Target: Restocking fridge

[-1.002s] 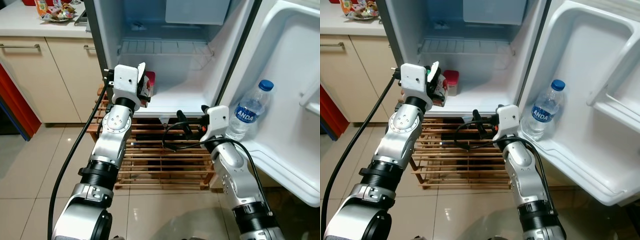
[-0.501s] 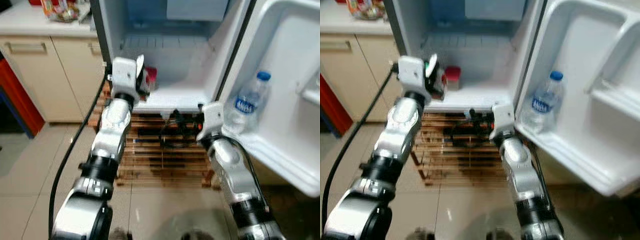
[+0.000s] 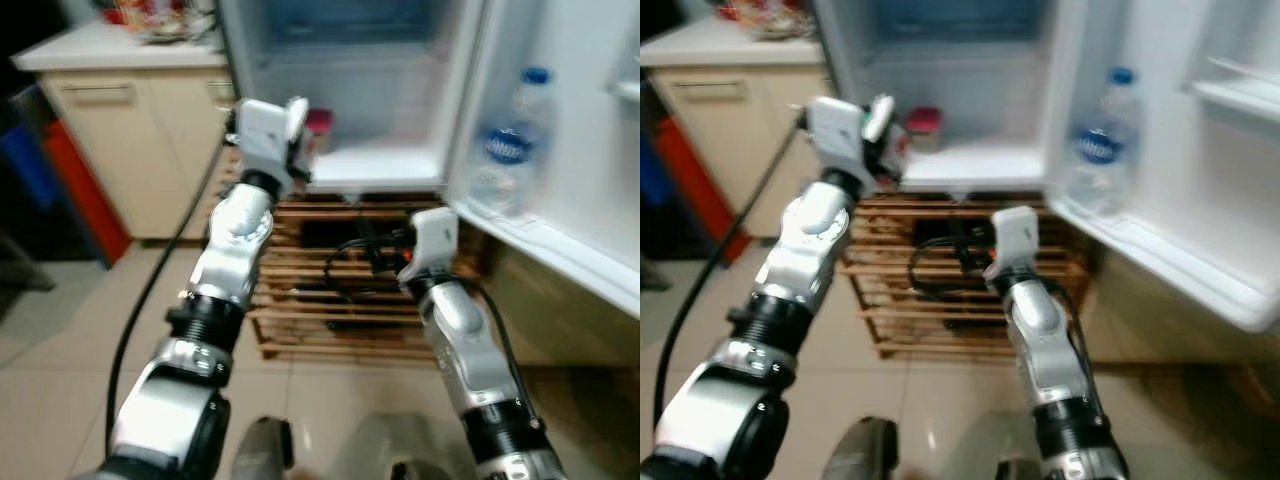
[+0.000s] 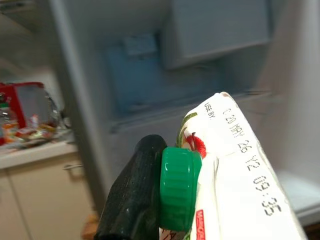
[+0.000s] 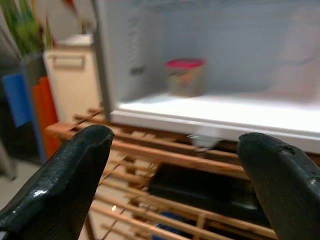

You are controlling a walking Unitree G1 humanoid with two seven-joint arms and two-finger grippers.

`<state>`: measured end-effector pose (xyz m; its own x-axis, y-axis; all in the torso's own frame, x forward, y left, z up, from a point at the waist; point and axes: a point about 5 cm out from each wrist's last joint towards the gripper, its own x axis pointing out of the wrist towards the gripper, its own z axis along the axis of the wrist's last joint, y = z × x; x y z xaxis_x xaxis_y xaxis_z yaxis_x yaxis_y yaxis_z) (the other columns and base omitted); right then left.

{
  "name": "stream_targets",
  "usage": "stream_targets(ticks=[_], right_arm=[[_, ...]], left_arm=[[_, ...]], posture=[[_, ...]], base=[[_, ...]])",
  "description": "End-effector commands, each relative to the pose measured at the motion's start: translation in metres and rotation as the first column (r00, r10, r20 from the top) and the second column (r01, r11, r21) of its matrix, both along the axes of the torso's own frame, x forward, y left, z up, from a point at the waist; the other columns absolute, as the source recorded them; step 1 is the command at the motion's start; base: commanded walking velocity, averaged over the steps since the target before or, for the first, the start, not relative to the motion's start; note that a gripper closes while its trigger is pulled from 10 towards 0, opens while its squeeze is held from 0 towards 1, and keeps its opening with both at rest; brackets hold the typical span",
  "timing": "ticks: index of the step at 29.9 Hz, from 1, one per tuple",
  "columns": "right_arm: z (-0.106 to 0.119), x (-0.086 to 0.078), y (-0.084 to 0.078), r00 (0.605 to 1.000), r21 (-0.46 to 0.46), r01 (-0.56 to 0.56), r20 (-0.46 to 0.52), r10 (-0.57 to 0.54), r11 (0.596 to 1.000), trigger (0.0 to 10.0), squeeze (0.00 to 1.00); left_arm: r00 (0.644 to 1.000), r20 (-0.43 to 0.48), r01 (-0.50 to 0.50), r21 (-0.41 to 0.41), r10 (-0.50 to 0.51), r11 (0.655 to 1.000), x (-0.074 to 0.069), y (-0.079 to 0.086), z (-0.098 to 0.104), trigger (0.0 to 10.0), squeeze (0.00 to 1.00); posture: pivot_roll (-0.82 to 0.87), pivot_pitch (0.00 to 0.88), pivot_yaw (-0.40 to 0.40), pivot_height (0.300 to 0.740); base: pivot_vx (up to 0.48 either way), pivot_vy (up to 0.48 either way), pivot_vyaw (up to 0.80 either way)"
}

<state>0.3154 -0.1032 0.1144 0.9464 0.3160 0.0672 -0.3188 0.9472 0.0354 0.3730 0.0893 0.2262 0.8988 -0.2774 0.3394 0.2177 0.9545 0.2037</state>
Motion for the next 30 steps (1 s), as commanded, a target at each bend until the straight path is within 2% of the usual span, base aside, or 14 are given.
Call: stream_targets(ticks=[1,4,8,12,16,23,26,30], right_arm=[[0.022,0.007,0.008,0.996,0.037,-0.010,0.090,0.006,0.999,10.0,0.00],[0.031,0.008,0.009,0.991,0.041,-0.015,0.131,0.009,0.999,10.0,0.00],[0.033,0.009,0.008,0.990,0.040,-0.018,0.141,0.012,0.999,10.0,0.00],[0.032,0.010,0.008,0.991,0.022,-0.017,0.132,0.014,1.000,10.0,0.00],[0.032,0.009,0.008,0.990,0.019,-0.015,0.140,0.012,1.000,10.0,0.00],[0.035,0.008,0.009,0.987,0.025,-0.026,0.157,0.022,0.999,10.0,0.00],[0.037,0.008,0.010,0.986,0.034,-0.034,0.165,0.028,0.999,10.0,0.00],[0.040,0.007,0.013,0.983,0.046,-0.050,0.180,0.041,0.998,10.0,0.00]], left_arm=[[0.997,0.072,0.003,0.028,-0.005,1.000,0.000,0.003,0.015,10.0,0.00],[0.993,0.118,0.023,0.047,-0.028,0.999,-0.002,-0.001,0.022,10.0,0.00],[0.991,0.121,0.044,0.044,-0.049,0.998,-0.001,-0.005,0.025,10.0,0.00],[0.985,0.129,0.108,0.062,-0.116,0.992,-0.001,-0.015,0.030,10.0,0.00],[0.983,0.132,0.119,0.047,-0.125,0.992,0.001,-0.018,0.034,10.0,0.00],[0.975,0.167,0.141,0.037,-0.145,0.989,0.001,-0.024,0.048,10.0,0.00],[0.974,0.190,0.121,0.020,-0.123,0.992,0.002,-0.022,0.057,10.0,0.00],[0.963,0.269,0.011,-0.057,0.005,0.998,0.001,-0.007,0.078,10.0,0.00]], posture=[[-0.08,0.000,0.051,0.652],[-0.08,0.000,0.047,0.652],[-0.09,0.000,0.040,0.652],[-0.09,0.000,0.032,0.652],[-0.09,0.000,0.031,0.652],[-0.09,0.000,0.035,0.652],[-0.10,0.000,0.040,0.652],[-0.10,0.000,0.048,0.652]], base=[[0.458,0.000,0.00],[0.458,0.000,0.00],[0.458,0.000,0.00],[0.480,0.000,-0.18],[0.480,0.000,-0.67],[0.480,0.000,0.00],[0.480,0.000,0.00],[0.480,0.000,0.00]])
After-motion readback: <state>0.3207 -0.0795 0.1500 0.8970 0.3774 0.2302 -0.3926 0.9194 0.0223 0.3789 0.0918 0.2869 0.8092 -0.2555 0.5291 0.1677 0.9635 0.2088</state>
